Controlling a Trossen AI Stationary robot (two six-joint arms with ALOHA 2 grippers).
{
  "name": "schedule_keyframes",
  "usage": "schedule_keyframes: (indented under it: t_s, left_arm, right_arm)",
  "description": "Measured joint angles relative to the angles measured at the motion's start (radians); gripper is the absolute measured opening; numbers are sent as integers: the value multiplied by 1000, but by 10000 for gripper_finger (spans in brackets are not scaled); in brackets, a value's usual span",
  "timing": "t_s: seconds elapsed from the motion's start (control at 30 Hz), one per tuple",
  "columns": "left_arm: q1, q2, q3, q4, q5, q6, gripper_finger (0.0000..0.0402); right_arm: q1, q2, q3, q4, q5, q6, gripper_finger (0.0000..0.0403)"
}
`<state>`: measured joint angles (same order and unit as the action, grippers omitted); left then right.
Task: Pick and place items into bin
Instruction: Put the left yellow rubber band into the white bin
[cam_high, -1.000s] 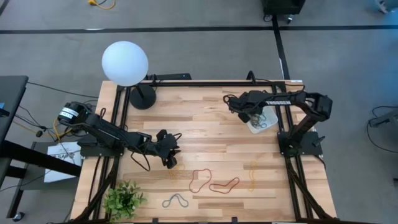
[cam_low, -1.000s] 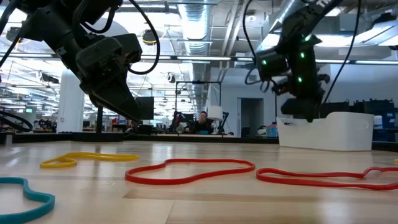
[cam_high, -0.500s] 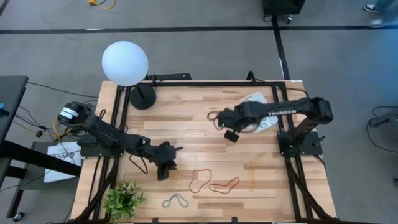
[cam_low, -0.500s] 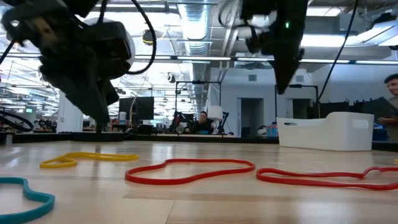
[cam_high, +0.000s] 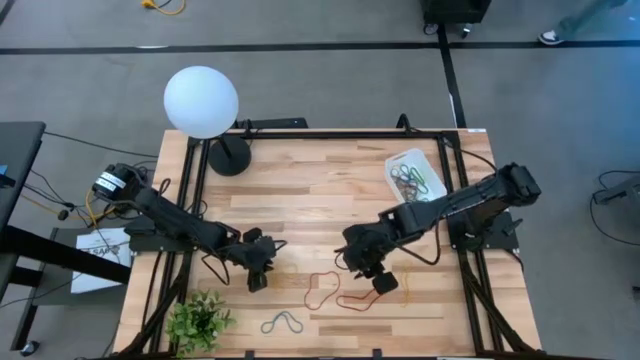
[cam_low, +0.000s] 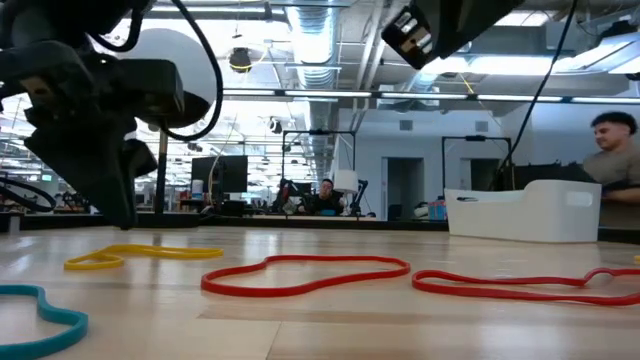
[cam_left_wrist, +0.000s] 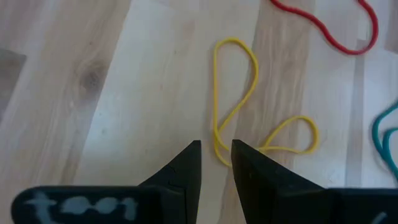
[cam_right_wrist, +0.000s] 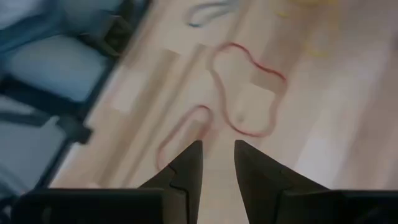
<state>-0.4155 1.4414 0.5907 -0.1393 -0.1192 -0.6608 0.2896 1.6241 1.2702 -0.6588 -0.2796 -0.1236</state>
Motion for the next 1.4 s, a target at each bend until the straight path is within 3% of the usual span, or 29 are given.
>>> schedule_keyframes:
  t_s: [0.2, 0.43, 0.63, 0.87, 1.2, 1.4]
  left_arm:
    - [-30, 0, 0, 41, -13, -8, 77]
    - [-45, 0, 0, 33, -76, -36, 77]
    - [-30, 47, 0, 45, -79, -94, 77]
    - [-30, 153, 7, 100, -75, -92, 77]
    - [-32, 145, 3, 104, -65, -52, 74]
    - [-50, 145, 3, 72, -78, 5, 14]
  right_arm:
    - [-35, 0, -41, 51, -37, -29, 87]
    - [-110, 1, -237, 120, -36, 175, 87]
    - [-135, 1, -360, 257, -32, 236, 87]
    - [-112, 1, -439, 541, -27, 230, 87]
    - [-59, 1, -443, 873, 186, 175, 87]
    - [-54, 1, -443, 958, 264, 176, 87]
